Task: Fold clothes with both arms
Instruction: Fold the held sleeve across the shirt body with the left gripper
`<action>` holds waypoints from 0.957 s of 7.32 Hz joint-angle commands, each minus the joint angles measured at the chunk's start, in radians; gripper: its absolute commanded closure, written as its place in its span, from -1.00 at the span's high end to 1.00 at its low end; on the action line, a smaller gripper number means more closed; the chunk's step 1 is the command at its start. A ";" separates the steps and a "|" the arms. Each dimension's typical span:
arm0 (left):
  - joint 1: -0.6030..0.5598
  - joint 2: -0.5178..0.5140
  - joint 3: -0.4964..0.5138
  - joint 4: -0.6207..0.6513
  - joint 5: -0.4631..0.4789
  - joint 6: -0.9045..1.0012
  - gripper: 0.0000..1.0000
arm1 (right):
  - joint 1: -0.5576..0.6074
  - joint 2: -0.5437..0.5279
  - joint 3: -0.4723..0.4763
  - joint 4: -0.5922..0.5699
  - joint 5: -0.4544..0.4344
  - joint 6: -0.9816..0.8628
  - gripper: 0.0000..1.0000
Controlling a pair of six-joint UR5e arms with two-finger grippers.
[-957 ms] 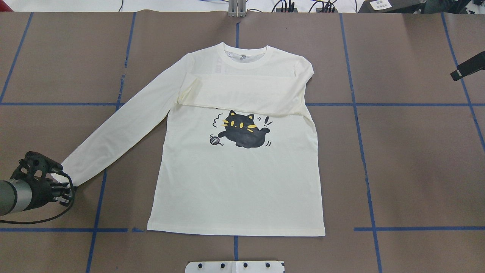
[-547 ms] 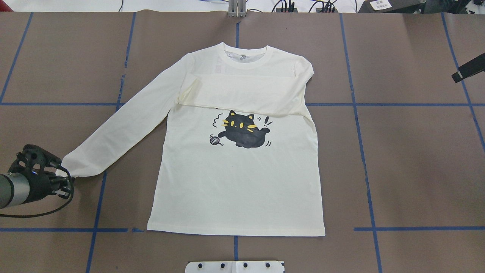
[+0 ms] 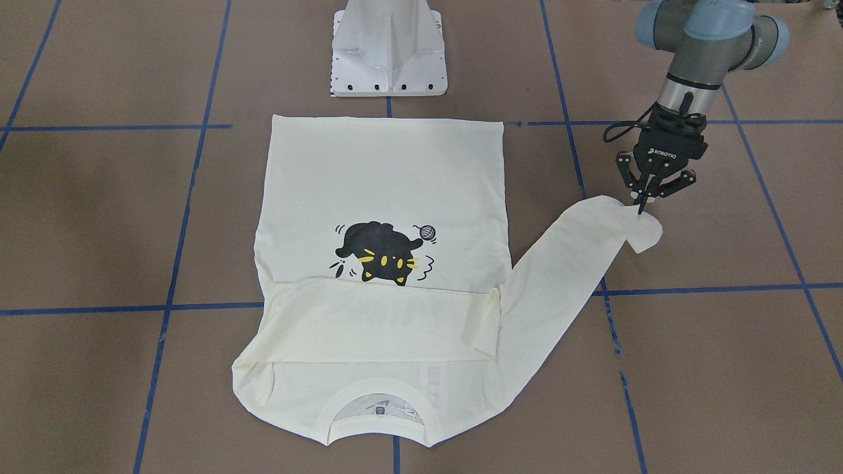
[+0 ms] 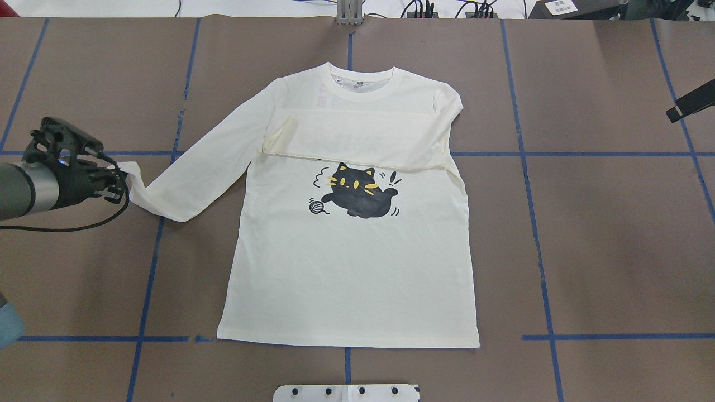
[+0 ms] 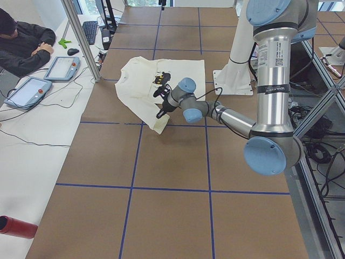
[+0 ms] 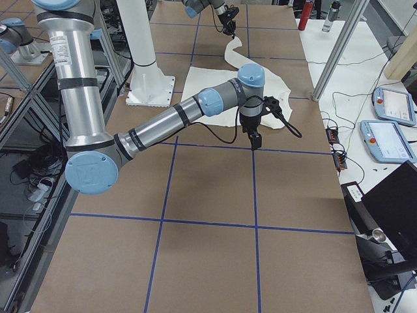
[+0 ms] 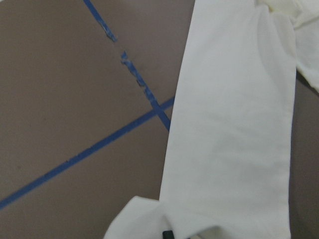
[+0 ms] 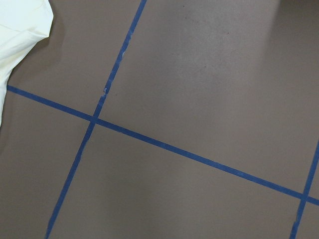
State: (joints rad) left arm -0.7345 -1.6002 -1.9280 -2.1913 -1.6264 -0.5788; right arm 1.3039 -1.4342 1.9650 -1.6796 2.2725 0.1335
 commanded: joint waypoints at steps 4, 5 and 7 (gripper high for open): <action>-0.042 -0.696 0.270 0.504 0.002 -0.168 -1.00 | 0.000 -0.003 0.002 0.000 -0.001 0.003 1.00; -0.040 -0.819 0.406 0.502 0.008 -0.212 -1.00 | 0.000 -0.003 0.003 0.000 -0.001 0.003 1.00; -0.033 -1.054 0.660 0.487 0.023 -0.288 -1.00 | 0.000 -0.006 0.003 0.000 -0.001 0.003 1.00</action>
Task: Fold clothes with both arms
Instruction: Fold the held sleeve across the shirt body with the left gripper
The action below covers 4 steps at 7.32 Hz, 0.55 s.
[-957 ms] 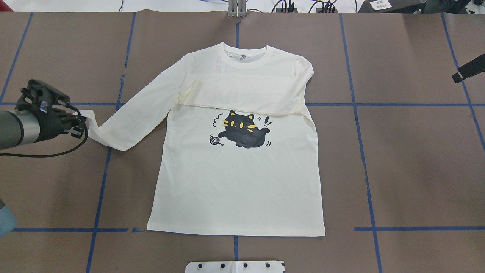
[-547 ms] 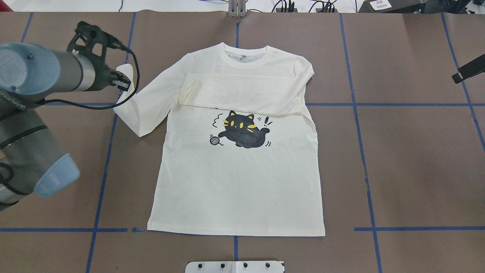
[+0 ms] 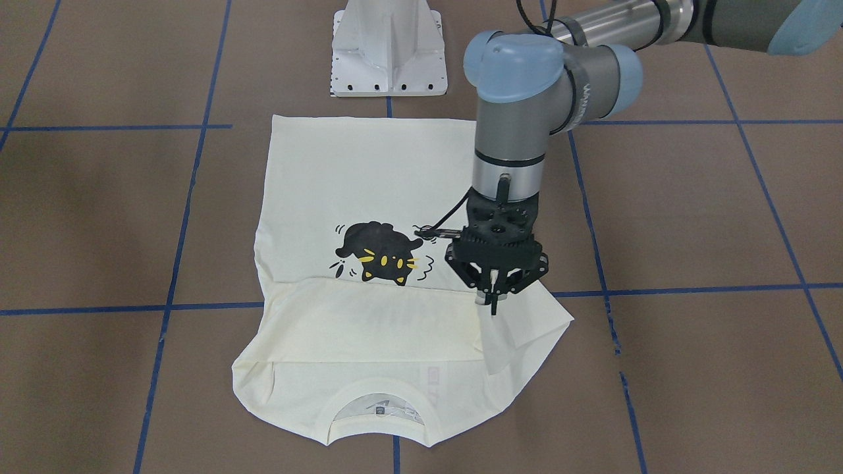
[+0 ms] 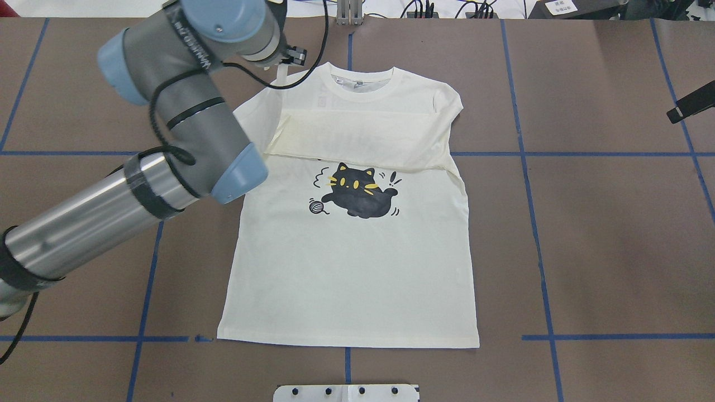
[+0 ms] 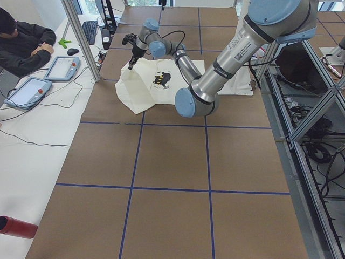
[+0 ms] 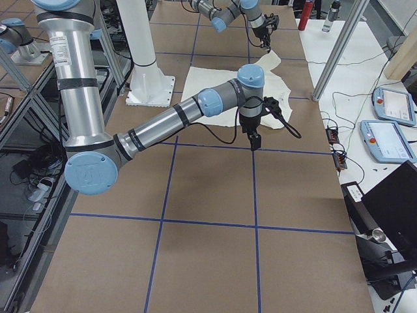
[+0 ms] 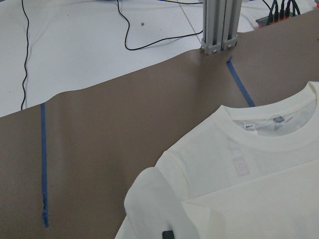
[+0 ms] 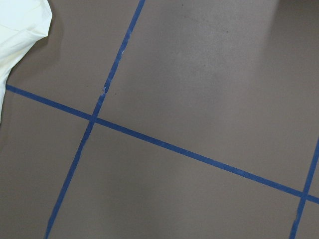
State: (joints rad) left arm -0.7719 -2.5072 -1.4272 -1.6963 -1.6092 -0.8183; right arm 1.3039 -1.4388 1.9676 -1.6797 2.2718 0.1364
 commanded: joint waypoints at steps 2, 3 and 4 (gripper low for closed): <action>0.124 -0.213 0.272 -0.139 0.148 -0.088 -1.00 | 0.000 -0.008 0.000 0.000 -0.002 0.000 1.00; 0.193 -0.205 0.322 -0.233 0.226 -0.073 -1.00 | 0.000 -0.009 -0.001 0.000 -0.003 0.000 1.00; 0.251 -0.203 0.359 -0.328 0.267 -0.059 -1.00 | 0.002 -0.009 -0.001 0.000 -0.005 0.002 1.00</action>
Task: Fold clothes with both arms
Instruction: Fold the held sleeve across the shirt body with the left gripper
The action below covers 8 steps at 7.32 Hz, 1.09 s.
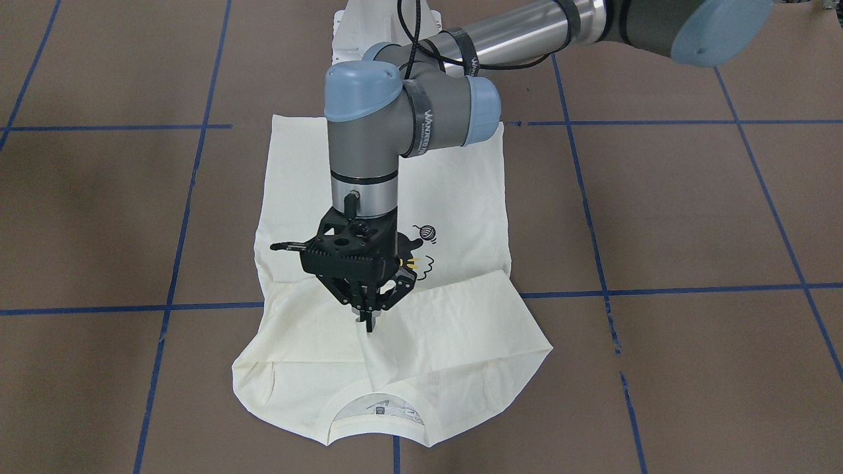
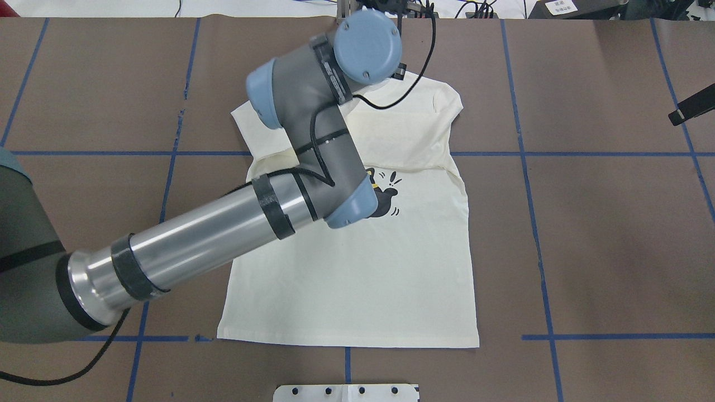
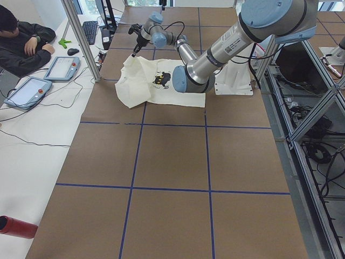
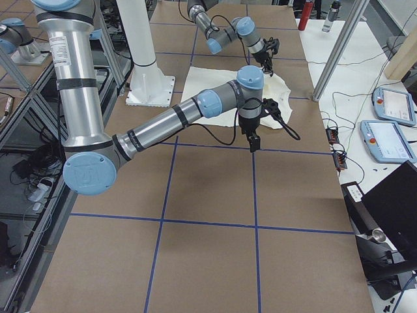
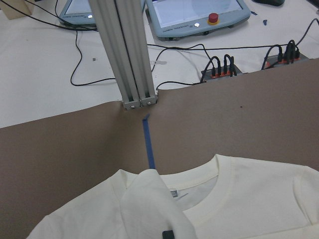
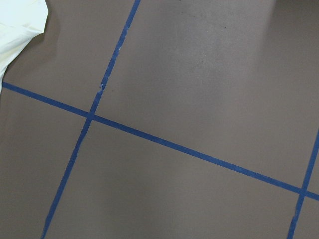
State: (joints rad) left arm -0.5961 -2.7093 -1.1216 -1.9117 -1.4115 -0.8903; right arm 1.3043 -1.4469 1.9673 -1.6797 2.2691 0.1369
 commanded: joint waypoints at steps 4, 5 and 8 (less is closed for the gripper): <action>0.191 0.002 0.129 -0.381 0.131 0.050 -1.00 | 0.001 -0.012 0.001 0.000 -0.002 0.009 1.00; 0.197 0.002 0.126 -0.404 0.128 0.074 -0.99 | 0.001 -0.012 0.001 0.000 -0.003 0.009 1.00; 0.194 0.002 0.117 -0.532 0.079 -0.044 1.00 | 0.000 -0.010 0.005 0.002 -0.002 0.013 1.00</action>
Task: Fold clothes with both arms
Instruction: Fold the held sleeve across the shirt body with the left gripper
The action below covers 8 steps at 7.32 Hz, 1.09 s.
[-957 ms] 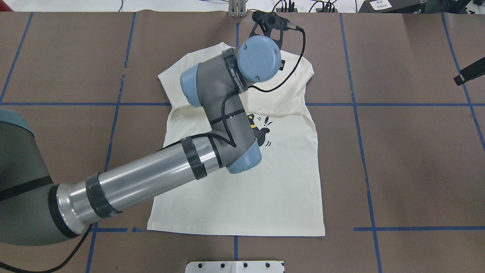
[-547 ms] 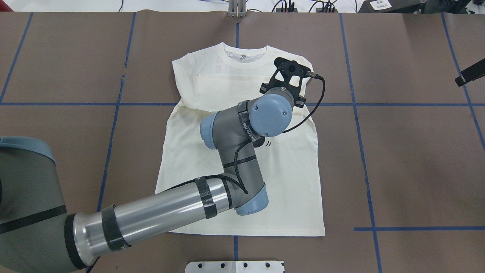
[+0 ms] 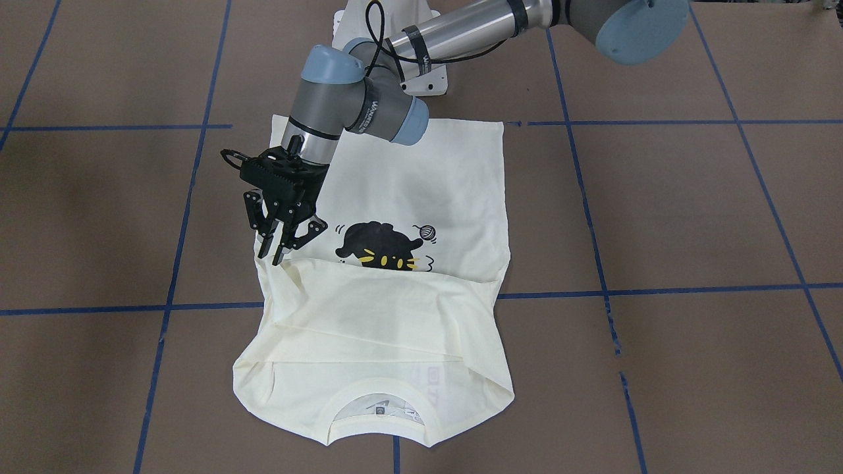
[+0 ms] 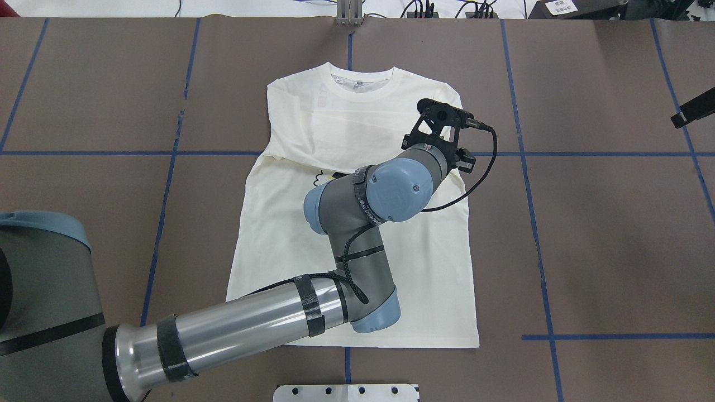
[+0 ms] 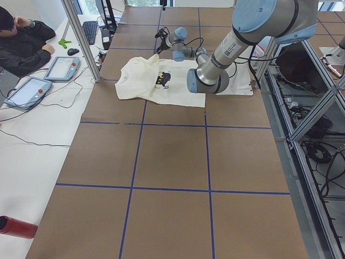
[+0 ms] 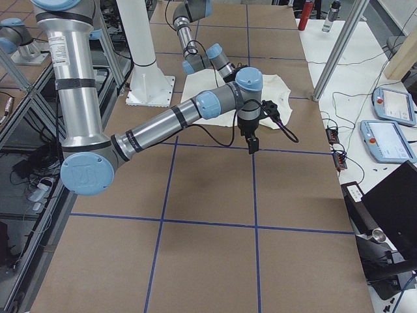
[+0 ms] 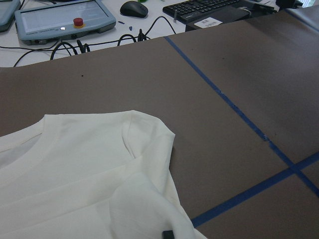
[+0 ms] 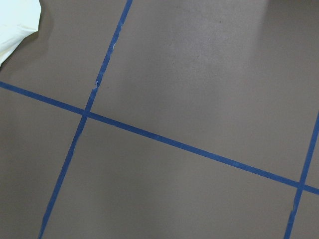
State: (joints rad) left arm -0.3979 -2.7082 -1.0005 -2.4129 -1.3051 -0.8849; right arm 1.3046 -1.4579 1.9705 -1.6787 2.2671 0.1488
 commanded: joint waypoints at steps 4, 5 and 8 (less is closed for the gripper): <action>-0.169 0.101 -0.177 0.185 -0.379 -0.031 1.00 | -0.043 0.068 -0.002 0.001 -0.001 0.073 1.00; -0.200 0.189 -0.292 0.234 -0.414 0.054 1.00 | -0.095 0.111 0.001 0.002 -0.006 0.195 1.00; -0.242 0.529 -0.716 0.373 -0.460 0.130 1.00 | -0.287 0.157 0.094 0.004 -0.152 0.557 1.00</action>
State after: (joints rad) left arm -0.6279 -2.3386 -1.5350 -2.0741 -1.7536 -0.7737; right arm 1.1099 -1.3078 2.0059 -1.6754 2.2028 0.5345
